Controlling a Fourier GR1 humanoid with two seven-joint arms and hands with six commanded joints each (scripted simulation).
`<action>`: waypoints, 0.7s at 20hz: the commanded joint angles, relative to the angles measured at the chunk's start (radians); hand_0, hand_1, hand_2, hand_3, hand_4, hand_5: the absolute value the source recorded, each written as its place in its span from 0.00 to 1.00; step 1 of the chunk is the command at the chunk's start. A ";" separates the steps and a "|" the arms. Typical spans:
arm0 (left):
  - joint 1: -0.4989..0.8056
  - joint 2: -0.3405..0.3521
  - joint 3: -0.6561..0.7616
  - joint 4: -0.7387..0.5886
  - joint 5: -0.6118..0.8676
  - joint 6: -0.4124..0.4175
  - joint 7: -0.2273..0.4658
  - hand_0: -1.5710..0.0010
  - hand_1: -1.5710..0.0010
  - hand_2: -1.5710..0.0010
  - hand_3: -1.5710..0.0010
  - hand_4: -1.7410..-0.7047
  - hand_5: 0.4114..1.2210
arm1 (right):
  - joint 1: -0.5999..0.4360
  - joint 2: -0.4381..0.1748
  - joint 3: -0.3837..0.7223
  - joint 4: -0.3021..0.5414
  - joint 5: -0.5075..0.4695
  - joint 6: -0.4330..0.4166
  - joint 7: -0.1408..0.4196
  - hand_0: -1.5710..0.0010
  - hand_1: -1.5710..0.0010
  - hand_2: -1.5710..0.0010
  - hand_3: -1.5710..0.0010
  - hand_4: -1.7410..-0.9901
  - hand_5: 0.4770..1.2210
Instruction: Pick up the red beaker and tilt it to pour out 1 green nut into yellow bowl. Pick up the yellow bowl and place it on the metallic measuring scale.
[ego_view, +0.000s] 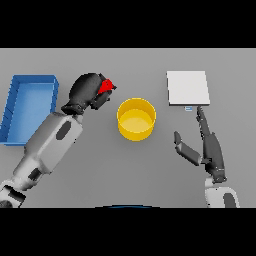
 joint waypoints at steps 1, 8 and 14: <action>-0.023 0.012 -0.035 0.006 -0.040 -0.014 0.016 0.00 0.00 0.00 0.00 0.00 0.88 | 0.011 -0.004 0.000 -0.008 0.000 0.003 -0.008 1.00 1.00 1.00 1.00 0.65 0.29; -0.152 0.070 -0.215 0.052 -0.205 -0.121 0.020 0.00 0.00 0.00 0.00 0.09 0.98 | 0.017 0.013 0.015 -0.016 0.009 -0.002 -0.009 1.00 1.00 1.00 1.00 0.61 0.31; -0.283 0.080 -0.374 0.103 -0.305 -0.253 -0.044 0.00 0.00 0.00 0.15 0.03 0.99 | 0.012 0.029 -0.005 0.007 -0.026 -0.007 -0.026 1.00 1.00 1.00 1.00 0.60 0.26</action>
